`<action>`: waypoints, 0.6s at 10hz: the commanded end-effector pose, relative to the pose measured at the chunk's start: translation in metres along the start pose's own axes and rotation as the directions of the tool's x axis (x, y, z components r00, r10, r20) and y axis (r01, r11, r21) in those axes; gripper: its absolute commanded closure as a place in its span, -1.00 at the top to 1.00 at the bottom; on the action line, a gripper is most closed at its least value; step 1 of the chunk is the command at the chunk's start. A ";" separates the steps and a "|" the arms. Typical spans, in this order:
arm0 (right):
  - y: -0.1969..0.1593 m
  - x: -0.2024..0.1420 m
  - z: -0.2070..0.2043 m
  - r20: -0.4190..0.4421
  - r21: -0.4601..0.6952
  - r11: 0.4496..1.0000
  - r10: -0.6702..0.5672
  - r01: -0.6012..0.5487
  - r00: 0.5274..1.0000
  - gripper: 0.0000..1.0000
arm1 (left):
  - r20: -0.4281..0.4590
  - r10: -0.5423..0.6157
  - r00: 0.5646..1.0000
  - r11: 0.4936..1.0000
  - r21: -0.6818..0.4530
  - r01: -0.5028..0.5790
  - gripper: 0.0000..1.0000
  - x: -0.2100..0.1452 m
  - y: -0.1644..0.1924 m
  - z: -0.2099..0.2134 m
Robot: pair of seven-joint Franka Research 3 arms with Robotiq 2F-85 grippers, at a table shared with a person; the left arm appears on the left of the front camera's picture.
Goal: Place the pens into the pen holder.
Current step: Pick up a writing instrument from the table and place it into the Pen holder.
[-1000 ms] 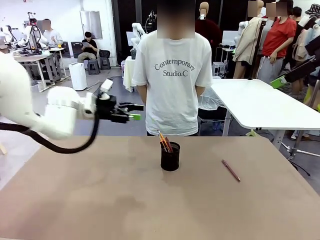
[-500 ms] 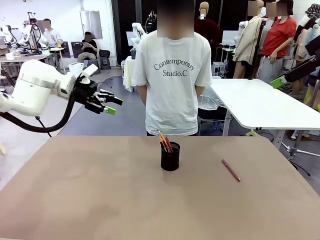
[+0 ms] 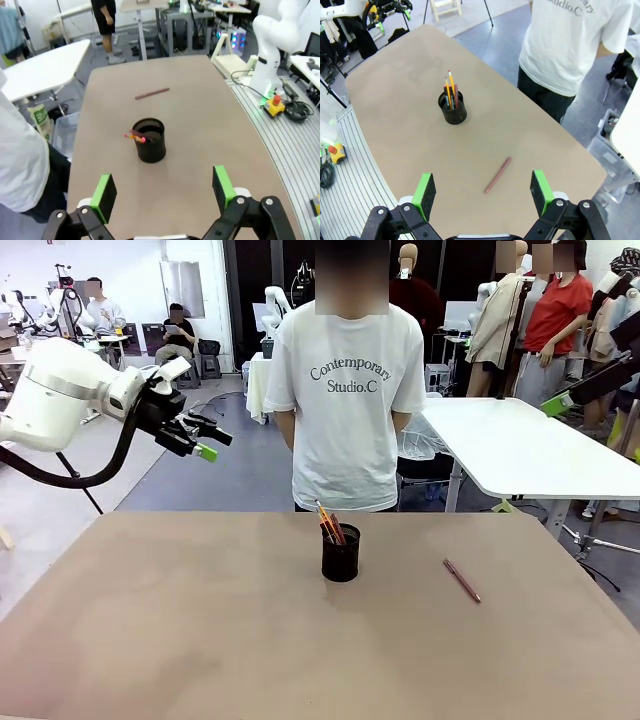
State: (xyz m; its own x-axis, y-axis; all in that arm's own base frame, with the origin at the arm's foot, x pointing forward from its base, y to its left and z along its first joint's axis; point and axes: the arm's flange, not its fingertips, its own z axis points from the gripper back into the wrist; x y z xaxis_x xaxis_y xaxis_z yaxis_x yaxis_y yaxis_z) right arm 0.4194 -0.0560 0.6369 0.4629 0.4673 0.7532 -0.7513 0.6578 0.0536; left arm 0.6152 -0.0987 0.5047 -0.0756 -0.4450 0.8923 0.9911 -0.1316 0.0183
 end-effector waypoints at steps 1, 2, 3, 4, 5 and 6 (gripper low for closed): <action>0.000 0.002 0.000 0.021 0.008 1.000 0.004 -0.004 1.000 1.00 | -0.030 0.039 0.999 0.999 -0.030 -0.040 1.00 0.001 -0.003 0.003; 0.000 0.002 0.000 0.021 0.008 1.000 0.004 -0.004 1.000 1.00 | -0.086 0.063 0.994 0.998 -0.023 -0.066 1.00 0.000 -0.004 0.007; 0.000 0.002 0.000 0.021 0.008 1.000 0.004 -0.004 1.000 1.00 | -0.130 0.089 0.987 0.996 0.003 -0.090 1.00 0.006 -0.005 0.020; 0.000 0.002 0.000 0.021 0.008 1.000 0.004 -0.004 1.000 1.00 | -0.167 0.114 0.979 0.992 0.073 -0.103 1.00 0.016 -0.008 0.030; 0.000 0.002 0.000 0.021 0.008 1.000 0.004 -0.004 1.000 1.00 | -0.185 0.135 0.973 0.985 0.132 -0.111 1.00 0.025 -0.013 0.036; 0.000 0.002 0.000 0.021 0.008 1.000 0.004 -0.004 1.000 1.00 | -0.185 0.164 0.969 0.977 0.164 -0.134 1.00 0.034 -0.026 0.038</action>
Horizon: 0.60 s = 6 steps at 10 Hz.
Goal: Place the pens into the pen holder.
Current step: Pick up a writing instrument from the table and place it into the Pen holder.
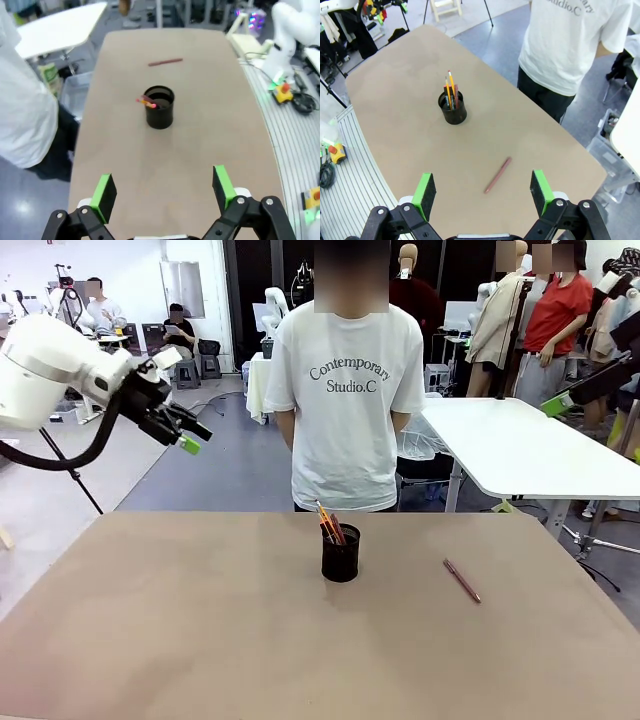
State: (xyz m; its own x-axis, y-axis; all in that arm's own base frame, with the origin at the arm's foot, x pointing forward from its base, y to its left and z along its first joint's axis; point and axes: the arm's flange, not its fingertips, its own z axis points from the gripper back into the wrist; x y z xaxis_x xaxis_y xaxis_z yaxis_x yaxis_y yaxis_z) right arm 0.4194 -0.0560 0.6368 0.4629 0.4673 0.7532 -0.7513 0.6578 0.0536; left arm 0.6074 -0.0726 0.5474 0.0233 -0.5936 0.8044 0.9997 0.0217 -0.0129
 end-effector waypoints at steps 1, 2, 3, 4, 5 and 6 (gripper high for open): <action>0.000 0.002 0.000 0.021 0.008 1.000 0.004 -0.004 1.000 1.00 | -0.032 0.073 0.997 0.995 0.068 -0.071 1.00 0.008 -0.025 0.002; 0.000 0.002 0.000 0.021 0.008 1.000 0.004 -0.004 1.000 1.00 | -0.029 0.096 0.995 0.989 0.114 -0.092 1.00 0.010 -0.031 0.005; 0.000 0.002 0.000 0.021 0.008 1.000 0.004 -0.004 1.000 1.00 | -0.067 0.105 0.992 0.982 0.167 -0.093 1.00 0.014 -0.042 0.009; 0.000 0.002 0.000 0.021 0.008 1.000 0.004 -0.004 1.000 1.00 | -0.089 0.119 0.989 0.975 0.198 -0.099 1.00 0.015 -0.053 0.013; 0.000 0.002 0.000 0.021 0.008 1.000 0.004 -0.004 1.000 1.00 | -0.109 0.128 0.986 0.970 0.221 -0.102 1.00 0.020 -0.065 0.018; 0.000 0.002 0.000 0.021 0.008 1.000 0.004 -0.004 1.000 1.00 | -0.117 0.139 0.983 0.963 0.248 -0.106 1.00 0.026 -0.076 0.022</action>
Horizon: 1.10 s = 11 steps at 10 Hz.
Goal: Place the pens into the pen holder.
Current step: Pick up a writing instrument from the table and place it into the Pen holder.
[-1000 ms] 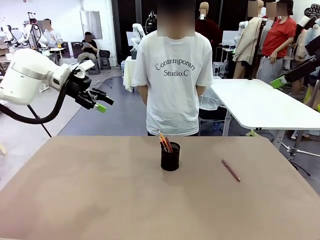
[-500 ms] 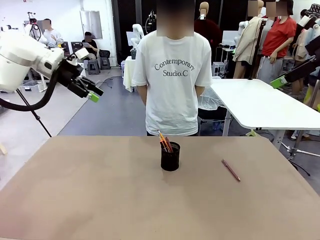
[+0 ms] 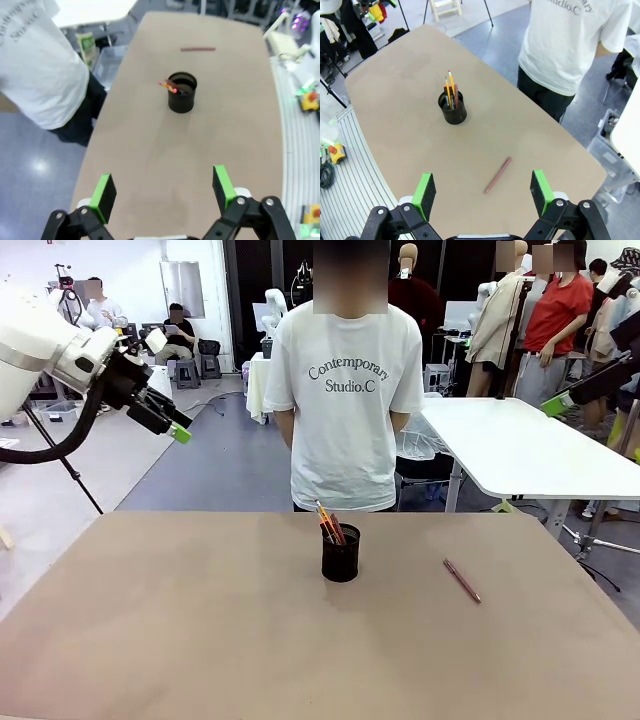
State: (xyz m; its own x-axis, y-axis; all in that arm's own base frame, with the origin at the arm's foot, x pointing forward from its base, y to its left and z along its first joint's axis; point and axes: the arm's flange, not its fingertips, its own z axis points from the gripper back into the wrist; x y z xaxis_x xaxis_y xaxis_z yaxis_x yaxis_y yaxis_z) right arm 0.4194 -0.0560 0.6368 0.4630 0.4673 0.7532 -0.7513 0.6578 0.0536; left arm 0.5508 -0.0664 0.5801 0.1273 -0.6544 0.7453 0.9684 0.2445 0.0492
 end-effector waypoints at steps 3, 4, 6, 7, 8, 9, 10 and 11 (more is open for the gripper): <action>0.000 0.002 0.000 0.021 0.008 1.000 0.004 -0.004 1.000 1.00 | -0.013 0.004 1.000 1.000 0.022 -0.004 1.00 0.003 -0.011 0.006; 0.000 0.002 0.000 0.021 0.008 1.000 0.004 -0.004 1.000 1.00 | -0.013 0.004 1.000 1.000 0.022 -0.004 1.00 0.003 -0.011 0.006; 0.000 0.000 0.000 0.000 0.000 1.000 0.000 0.000 1.000 1.00 | -0.013 0.004 1.000 1.000 0.022 -0.004 1.00 0.003 -0.011 0.006; 0.004 0.008 -0.033 -0.119 -0.107 0.991 -0.092 0.079 0.989 1.00 | -0.013 0.004 1.000 1.000 0.022 -0.004 1.00 0.003 -0.011 0.006; 0.006 0.021 -0.060 -0.186 -0.146 0.979 -0.166 0.139 0.969 1.00 | -0.013 0.004 1.000 1.000 0.022 -0.004 1.00 0.003 -0.011 0.006; 0.004 0.035 -0.082 -0.228 -0.182 0.974 -0.176 0.136 0.958 1.00 | -0.013 0.004 1.000 1.000 0.022 -0.004 1.00 0.003 -0.011 0.006; 0.000 0.043 -0.103 -0.258 -0.210 0.967 -0.199 0.146 0.946 1.00 | -0.013 0.004 1.000 1.000 0.022 -0.004 1.00 0.003 -0.011 0.006; -0.006 0.047 -0.124 -0.286 -0.250 0.954 -0.238 0.167 0.928 1.00 | -0.013 0.004 1.000 1.000 0.022 -0.004 1.00 0.003 -0.011 0.006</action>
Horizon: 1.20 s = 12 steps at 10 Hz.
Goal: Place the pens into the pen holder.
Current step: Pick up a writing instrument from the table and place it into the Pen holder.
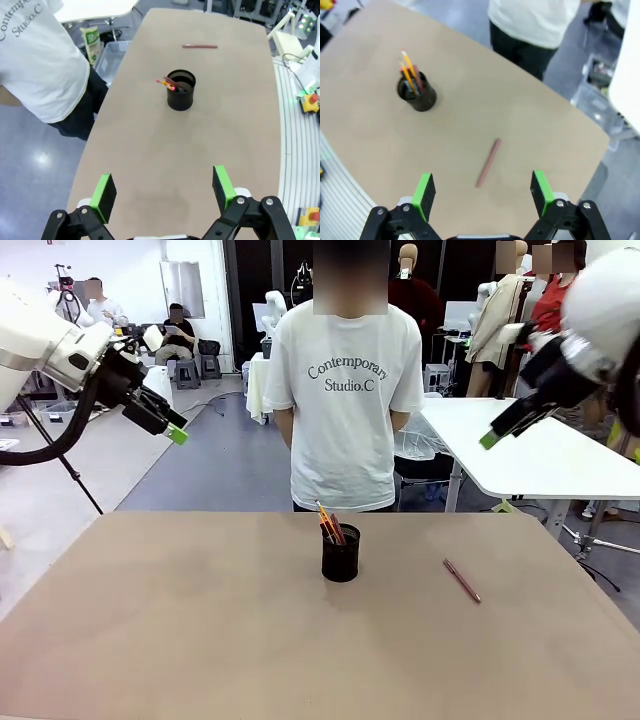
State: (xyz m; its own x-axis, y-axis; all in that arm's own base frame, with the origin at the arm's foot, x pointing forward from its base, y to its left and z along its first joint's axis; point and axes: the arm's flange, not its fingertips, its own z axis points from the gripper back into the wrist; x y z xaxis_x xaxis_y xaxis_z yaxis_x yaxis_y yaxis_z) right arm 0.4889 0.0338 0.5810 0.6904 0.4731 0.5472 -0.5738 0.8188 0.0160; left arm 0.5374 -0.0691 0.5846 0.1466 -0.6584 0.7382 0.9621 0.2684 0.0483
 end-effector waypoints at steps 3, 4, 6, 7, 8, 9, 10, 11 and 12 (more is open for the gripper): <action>0.005 0.017 -0.069 -0.141 -0.206 0.969 -0.164 0.133 0.976 1.00 | -0.001 -0.013 1.000 1.000 0.005 0.013 1.00 0.000 0.002 0.002; 0.009 0.005 -0.086 -0.163 -0.258 0.955 -0.193 0.147 0.968 1.00 | -0.001 -0.013 1.000 1.000 0.005 0.013 1.00 0.000 0.002 0.002; 0.009 -0.018 -0.111 -0.242 -0.233 0.958 -0.225 0.169 0.944 1.00 | -0.001 -0.013 1.000 1.000 0.005 0.013 1.00 0.000 0.002 0.002; 0.011 -0.030 -0.122 -0.311 -0.215 0.961 -0.237 0.175 0.920 1.00 | -0.001 -0.013 1.000 1.000 0.005 0.013 1.00 0.000 0.002 0.002; 0.014 -0.039 -0.132 -0.358 -0.216 0.959 -0.253 0.183 0.899 1.00 | -0.001 -0.013 1.000 1.000 0.005 0.013 1.00 0.000 0.002 0.002; 0.018 -0.053 -0.143 -0.395 -0.205 0.962 -0.249 0.180 0.884 1.00 | -0.001 -0.013 1.000 1.000 0.005 0.013 1.00 0.000 0.002 0.002; 0.019 -0.063 -0.152 -0.418 -0.200 0.962 -0.257 0.188 0.871 1.00 | -0.001 -0.013 1.000 1.000 0.005 0.013 1.00 0.000 0.002 0.002; 0.022 -0.069 -0.158 -0.430 -0.177 0.964 -0.258 0.200 0.865 1.00 | -0.001 -0.013 1.000 1.000 0.005 0.013 1.00 0.000 0.002 0.002; 0.023 -0.068 -0.152 -0.429 -0.142 0.973 -0.226 0.182 0.875 1.00 | -0.001 -0.013 1.000 1.000 0.005 0.013 1.00 0.000 0.002 0.002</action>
State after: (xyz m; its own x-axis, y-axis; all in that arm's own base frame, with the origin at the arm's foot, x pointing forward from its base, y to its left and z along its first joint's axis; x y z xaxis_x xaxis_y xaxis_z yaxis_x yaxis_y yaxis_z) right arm 0.4962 0.0661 0.4074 0.9263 0.3617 0.1053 -0.3618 0.9321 -0.0188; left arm 0.5376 -0.0691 0.5848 0.1462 -0.6584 0.7383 0.9621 0.2684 0.0488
